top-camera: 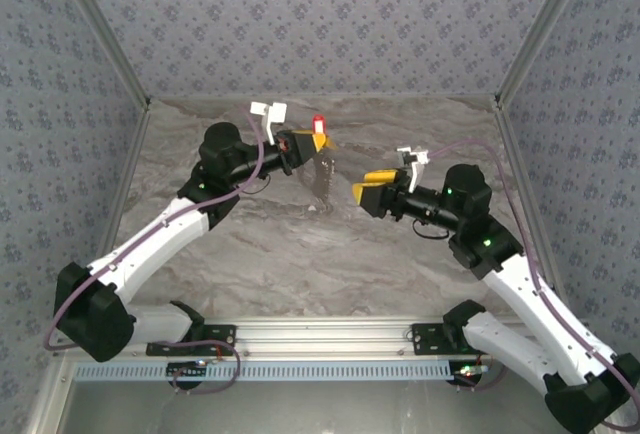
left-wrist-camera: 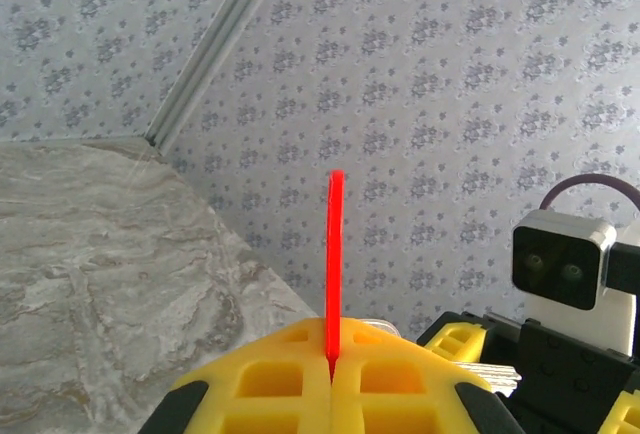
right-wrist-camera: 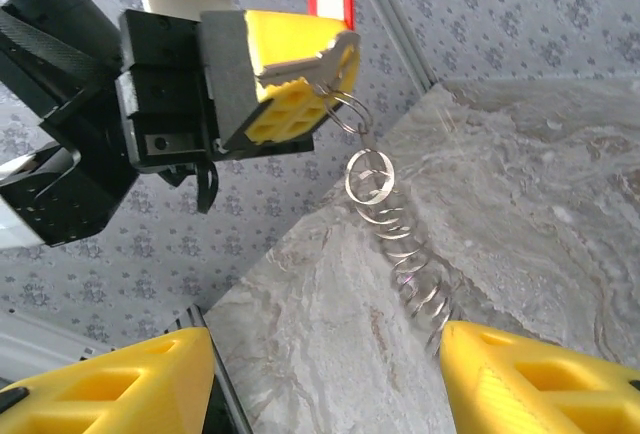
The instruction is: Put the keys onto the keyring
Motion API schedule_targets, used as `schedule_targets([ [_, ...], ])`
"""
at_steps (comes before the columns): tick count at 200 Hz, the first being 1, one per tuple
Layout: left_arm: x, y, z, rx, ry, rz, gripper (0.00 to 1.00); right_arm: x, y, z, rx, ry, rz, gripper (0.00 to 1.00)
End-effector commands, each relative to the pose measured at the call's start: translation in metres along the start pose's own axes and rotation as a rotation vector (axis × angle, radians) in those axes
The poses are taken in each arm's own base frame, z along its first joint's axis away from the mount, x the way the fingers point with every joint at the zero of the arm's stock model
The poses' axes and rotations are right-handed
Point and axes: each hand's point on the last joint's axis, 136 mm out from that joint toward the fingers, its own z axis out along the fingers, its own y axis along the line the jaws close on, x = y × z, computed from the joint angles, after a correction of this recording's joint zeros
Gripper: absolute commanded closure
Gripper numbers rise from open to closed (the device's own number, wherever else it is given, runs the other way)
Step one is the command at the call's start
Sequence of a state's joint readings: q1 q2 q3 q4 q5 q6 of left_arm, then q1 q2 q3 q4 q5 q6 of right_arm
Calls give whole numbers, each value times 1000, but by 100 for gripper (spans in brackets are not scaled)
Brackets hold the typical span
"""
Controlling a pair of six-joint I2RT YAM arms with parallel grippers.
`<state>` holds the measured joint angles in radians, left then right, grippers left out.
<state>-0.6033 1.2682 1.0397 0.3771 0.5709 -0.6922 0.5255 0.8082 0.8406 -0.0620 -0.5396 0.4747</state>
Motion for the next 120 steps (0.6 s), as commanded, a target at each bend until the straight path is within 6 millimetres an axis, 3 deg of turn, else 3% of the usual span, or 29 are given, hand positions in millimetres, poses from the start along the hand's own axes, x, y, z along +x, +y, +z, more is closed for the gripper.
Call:
schedule_targets([
  [1,-18,-36,-2,81,-34,66,100,-14,11,-8,-19,-44,-15,36],
  [23,-14,-37,1,78,-17,63,100,-28,15,-7,-34,-112,35,37],
  [59,-9,-25,4,0,-18,45,100,-40,-9,-6,60,-245,210,39],
  [120,-2,-8,7,-71,-29,-7,100,-46,6,7,38,-328,251,40],
])
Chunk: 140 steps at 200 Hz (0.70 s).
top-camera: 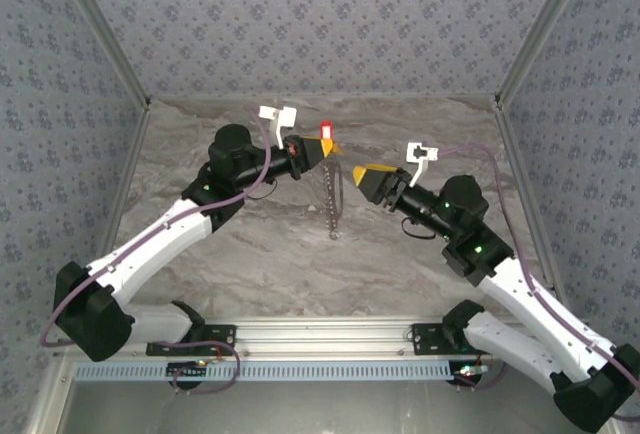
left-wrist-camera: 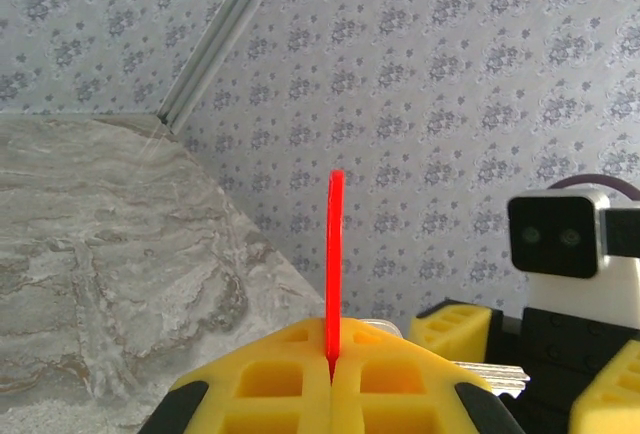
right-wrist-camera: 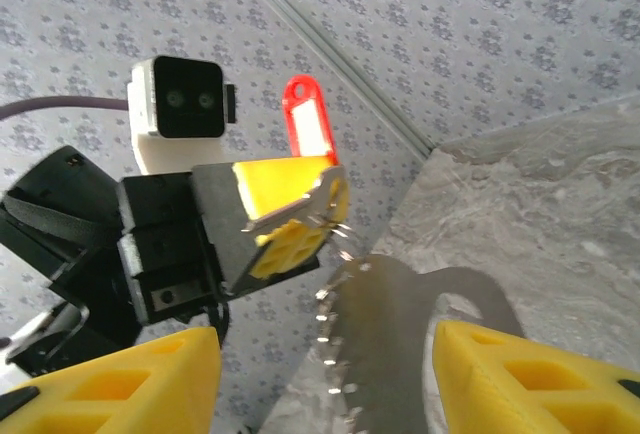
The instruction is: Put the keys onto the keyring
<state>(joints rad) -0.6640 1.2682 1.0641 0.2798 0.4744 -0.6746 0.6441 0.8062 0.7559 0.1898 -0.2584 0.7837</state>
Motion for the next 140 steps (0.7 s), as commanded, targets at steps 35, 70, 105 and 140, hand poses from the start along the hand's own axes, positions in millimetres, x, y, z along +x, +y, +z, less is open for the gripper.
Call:
schedule_targets([
  [35,-15,-7,-1,-19,-67,7,100,-20,18,11,-21,-134,15,40],
  [70,-15,-7,0,-19,-69,5,100,-21,15,20,-11,-142,13,42],
  [105,-13,-8,4,-14,-63,4,100,-25,18,25,-18,-148,-1,43],
  [140,-11,-10,9,-5,-56,3,100,-29,23,27,-34,-153,-6,42],
])
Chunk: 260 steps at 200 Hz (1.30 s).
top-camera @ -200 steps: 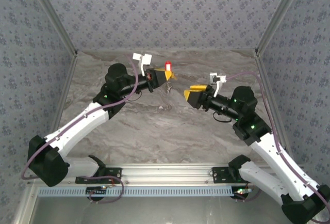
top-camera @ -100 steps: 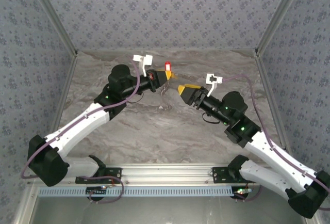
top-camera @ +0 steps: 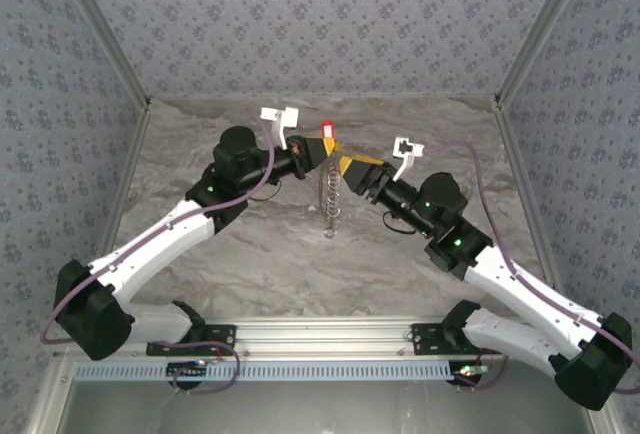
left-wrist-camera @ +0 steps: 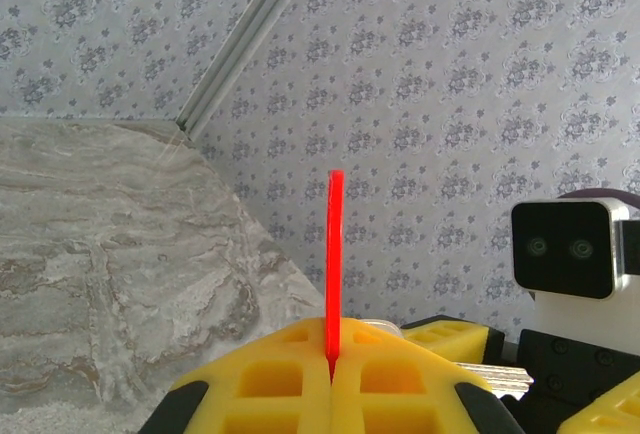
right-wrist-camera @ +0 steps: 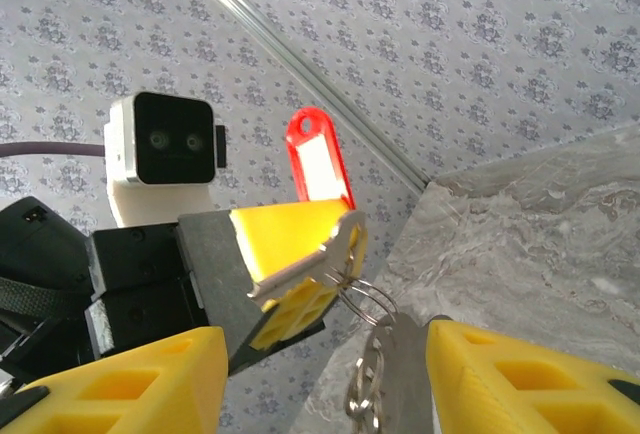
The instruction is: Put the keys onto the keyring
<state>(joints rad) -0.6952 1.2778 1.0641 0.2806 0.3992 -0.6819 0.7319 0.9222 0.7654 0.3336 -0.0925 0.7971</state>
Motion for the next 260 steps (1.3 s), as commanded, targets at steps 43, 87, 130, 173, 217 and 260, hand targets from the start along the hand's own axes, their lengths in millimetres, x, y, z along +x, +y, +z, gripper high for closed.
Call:
schedule_targets([
  [43,-11,-19,6,49,-29,13,100,-20,23,7,-55,-44,-16,43],
  [87,-12,-28,9,70,-28,22,100,-19,13,12,-25,-46,-16,58],
  [130,-7,-34,11,89,-12,28,100,-28,8,9,-10,-65,-20,92],
  [173,-4,-31,11,81,-2,21,100,-38,5,-1,9,-81,-23,100],
  [217,-4,-31,10,79,-5,24,100,-44,3,-12,20,-99,-25,100],
  [260,-4,-33,8,83,-11,28,100,-47,5,-11,3,-106,-27,100],
])
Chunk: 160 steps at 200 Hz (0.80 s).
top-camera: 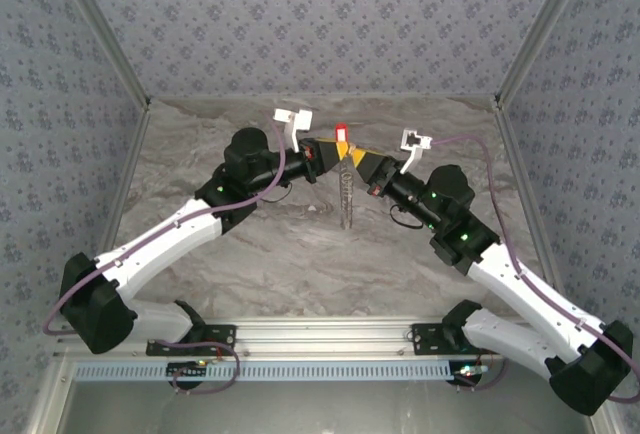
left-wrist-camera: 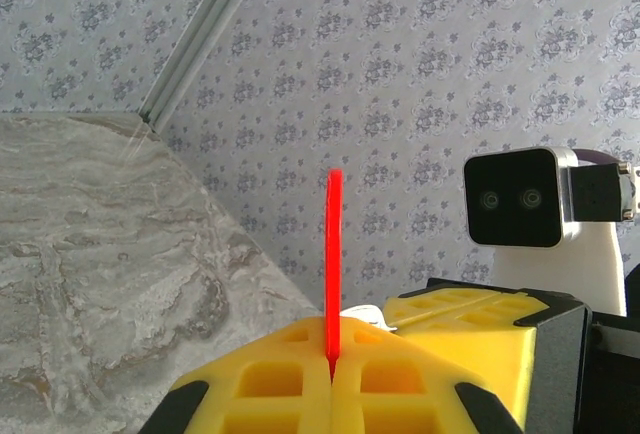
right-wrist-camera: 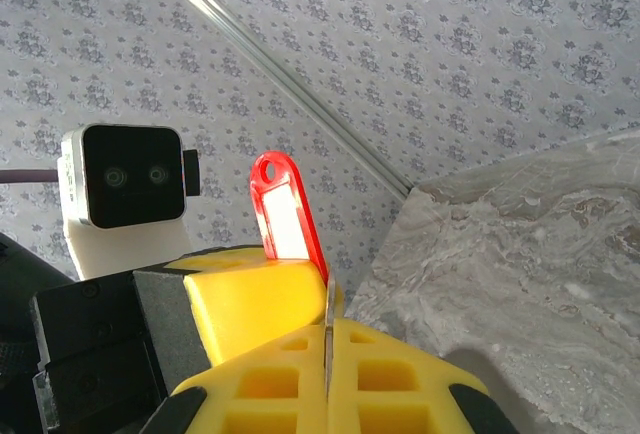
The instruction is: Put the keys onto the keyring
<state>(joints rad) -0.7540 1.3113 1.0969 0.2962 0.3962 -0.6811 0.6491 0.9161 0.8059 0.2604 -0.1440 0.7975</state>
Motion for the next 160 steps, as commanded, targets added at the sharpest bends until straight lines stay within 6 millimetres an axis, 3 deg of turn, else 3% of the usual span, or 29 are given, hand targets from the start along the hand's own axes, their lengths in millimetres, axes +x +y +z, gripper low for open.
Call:
schedule_targets([
  [1,-13,-13,-5,31,-36,22,100,-29,15,-8,-39,-103,-22,100],
  [5,-14,-13,-6,34,-37,22,100,-30,16,-8,-42,-106,-22,99],
  [18,-14,-15,-6,42,-39,22,100,-34,15,-7,-37,-129,-16,82],
  [49,-14,-16,-8,48,-40,20,100,-35,13,-1,-43,-142,0,70],
  [90,-13,-15,-8,47,-45,22,100,-35,13,5,-51,-145,16,69],
  [121,-15,-15,-7,49,-59,14,100,-32,10,7,-53,-149,35,61],
  [160,-16,-11,-4,48,-77,-5,100,-29,5,10,-58,-162,72,62],
])
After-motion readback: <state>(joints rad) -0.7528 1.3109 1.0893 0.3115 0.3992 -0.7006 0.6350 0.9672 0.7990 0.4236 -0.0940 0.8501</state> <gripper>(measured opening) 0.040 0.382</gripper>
